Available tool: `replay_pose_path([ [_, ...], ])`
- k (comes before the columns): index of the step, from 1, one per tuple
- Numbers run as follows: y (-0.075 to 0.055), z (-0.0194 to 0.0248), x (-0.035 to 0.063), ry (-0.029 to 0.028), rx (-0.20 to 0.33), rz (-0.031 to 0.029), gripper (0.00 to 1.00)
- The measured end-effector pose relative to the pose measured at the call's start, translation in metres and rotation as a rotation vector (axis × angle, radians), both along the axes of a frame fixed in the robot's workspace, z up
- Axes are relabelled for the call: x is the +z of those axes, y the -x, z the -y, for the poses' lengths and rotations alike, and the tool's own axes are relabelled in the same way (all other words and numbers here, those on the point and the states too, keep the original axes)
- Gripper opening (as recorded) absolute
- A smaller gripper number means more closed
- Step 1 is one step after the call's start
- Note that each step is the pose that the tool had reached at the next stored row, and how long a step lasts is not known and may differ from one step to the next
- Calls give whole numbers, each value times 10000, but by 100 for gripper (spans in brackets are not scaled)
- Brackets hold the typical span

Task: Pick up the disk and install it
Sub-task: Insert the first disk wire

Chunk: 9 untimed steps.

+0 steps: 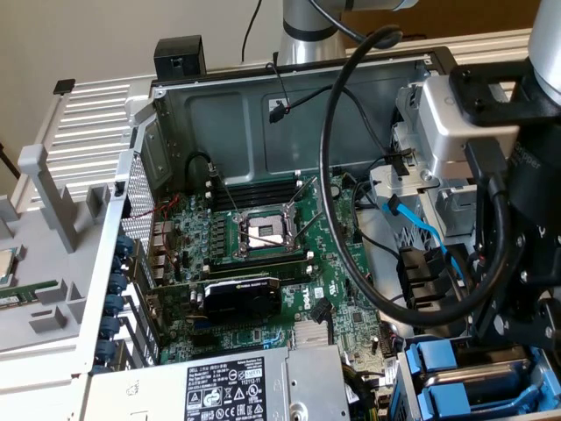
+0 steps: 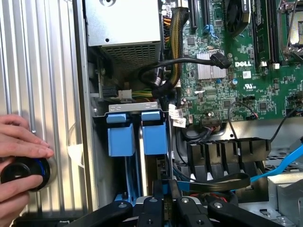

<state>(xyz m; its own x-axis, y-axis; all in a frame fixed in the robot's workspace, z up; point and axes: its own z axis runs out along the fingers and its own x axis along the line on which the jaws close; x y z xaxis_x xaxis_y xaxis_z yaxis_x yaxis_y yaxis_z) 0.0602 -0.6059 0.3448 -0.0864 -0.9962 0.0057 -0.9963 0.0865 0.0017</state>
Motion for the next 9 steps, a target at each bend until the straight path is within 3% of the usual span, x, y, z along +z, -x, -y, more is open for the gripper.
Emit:
replay_pose_path([
  [9, 1, 0, 0, 30, 0, 30, 16],
])
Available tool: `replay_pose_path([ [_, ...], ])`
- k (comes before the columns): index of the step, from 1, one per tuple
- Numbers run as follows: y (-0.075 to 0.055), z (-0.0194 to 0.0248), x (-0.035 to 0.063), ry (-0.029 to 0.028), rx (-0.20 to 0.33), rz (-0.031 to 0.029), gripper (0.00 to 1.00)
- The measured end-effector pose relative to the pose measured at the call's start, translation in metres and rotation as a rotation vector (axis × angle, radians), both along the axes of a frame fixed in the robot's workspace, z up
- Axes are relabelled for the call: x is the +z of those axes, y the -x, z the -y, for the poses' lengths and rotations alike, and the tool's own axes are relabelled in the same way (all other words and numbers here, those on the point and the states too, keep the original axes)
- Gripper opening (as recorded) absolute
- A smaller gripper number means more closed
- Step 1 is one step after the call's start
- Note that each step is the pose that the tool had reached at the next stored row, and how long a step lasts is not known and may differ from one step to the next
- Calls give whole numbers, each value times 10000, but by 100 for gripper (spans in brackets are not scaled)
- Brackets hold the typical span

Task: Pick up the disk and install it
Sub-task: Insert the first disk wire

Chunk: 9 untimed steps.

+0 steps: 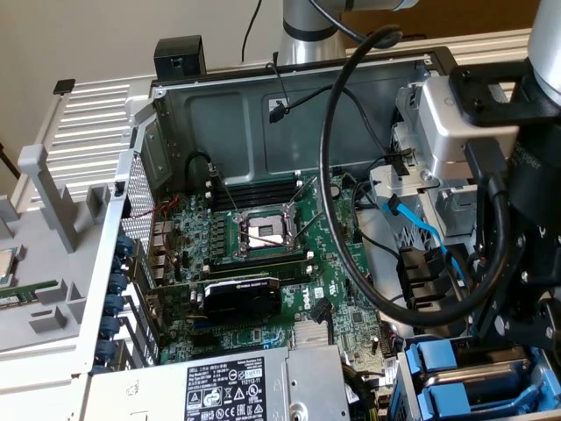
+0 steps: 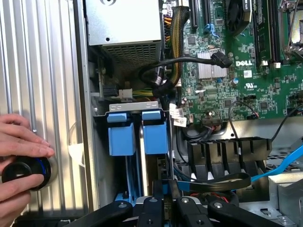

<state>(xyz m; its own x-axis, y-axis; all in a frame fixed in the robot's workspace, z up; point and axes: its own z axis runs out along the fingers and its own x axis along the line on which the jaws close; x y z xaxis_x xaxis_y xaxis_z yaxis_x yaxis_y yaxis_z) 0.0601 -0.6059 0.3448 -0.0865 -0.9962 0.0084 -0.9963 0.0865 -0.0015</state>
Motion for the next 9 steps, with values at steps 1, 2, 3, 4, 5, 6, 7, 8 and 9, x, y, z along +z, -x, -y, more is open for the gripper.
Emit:
replay_pose_path([
  [1, 1, 0, 0, 0, 0, 1, 16],
  [2, 1, 0, 0, 1, 0, 2, 16],
  [3, 2, 0, 0, 0, 0, 3, 16],
  [4, 3, 0, 0, 0, 0, 4, 16],
  [5, 4, 0, 0, 0, 0, 4, 16],
  [6, 7, 0, -1, 1, 0, 6, 16],
  [7, 7, 0, -1, 1, 0, 14, 16],
  [8, 7, 0, -1, 2, 0, 17, 16],
  [9, 7, 0, -2, 1, 0, 22, 16],
])
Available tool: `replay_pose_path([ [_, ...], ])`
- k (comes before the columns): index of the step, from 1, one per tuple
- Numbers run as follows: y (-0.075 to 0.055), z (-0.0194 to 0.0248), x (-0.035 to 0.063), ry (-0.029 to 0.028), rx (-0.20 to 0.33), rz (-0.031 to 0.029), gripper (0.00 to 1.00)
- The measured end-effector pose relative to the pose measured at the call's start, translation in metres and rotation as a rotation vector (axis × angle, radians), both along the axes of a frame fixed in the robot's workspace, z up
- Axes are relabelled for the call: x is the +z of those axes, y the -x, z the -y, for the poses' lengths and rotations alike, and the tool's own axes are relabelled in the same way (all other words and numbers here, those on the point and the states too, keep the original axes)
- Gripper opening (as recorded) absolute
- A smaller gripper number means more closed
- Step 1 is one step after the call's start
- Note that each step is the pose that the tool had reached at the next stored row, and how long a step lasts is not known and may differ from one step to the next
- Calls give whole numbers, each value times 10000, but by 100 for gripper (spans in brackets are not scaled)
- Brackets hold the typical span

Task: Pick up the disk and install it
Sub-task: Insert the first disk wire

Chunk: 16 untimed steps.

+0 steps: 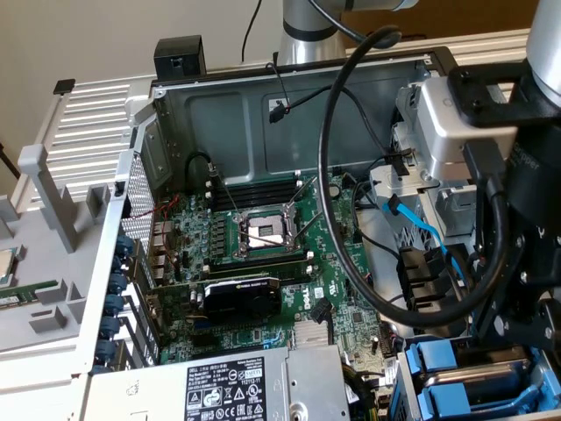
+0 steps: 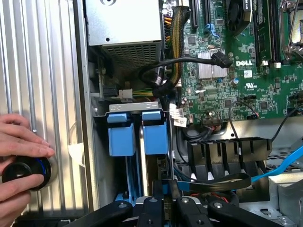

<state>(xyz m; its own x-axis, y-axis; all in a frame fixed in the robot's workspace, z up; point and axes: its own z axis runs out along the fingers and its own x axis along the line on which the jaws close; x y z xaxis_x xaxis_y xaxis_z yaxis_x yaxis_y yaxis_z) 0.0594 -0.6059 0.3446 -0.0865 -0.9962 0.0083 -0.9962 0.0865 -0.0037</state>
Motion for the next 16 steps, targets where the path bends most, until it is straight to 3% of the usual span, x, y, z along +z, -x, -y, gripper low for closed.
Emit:
replay_pose_path([
  [16, 7, -6, -6, 1, 0, 33, 16],
])
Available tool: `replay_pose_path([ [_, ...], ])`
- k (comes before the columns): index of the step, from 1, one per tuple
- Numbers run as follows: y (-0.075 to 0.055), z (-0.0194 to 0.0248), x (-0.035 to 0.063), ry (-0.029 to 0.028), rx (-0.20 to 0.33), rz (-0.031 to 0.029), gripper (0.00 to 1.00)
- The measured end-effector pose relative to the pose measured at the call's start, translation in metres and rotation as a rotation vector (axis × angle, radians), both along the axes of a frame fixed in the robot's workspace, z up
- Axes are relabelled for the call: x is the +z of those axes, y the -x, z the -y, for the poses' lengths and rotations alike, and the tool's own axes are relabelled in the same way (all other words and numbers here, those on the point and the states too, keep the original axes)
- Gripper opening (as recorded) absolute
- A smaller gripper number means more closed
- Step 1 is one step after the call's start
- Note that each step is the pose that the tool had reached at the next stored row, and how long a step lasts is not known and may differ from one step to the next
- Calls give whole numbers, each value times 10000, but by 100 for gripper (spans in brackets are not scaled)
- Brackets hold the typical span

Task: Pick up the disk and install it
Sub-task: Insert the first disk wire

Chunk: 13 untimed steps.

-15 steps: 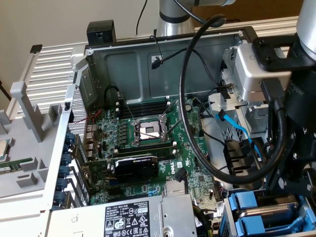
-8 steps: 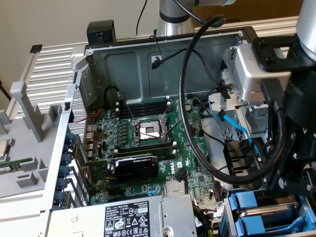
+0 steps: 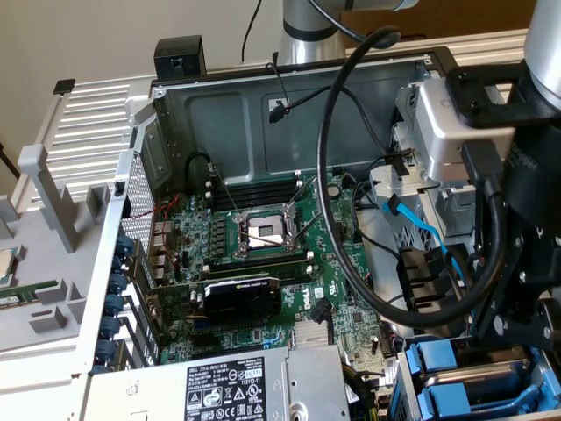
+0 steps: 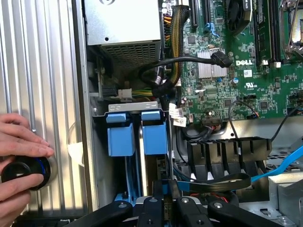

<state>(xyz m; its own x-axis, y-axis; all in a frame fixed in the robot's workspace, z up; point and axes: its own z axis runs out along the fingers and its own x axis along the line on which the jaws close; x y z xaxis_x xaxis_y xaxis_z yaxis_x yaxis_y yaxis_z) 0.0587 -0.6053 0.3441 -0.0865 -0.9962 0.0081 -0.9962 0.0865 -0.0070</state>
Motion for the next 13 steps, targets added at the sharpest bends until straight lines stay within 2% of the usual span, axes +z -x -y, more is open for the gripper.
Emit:
replay_pose_path([
  [10, 0, -1, -12, 1, 0, 4, 16],
  [13, 4, 0, -15, -1, 0, 24, 16],
])
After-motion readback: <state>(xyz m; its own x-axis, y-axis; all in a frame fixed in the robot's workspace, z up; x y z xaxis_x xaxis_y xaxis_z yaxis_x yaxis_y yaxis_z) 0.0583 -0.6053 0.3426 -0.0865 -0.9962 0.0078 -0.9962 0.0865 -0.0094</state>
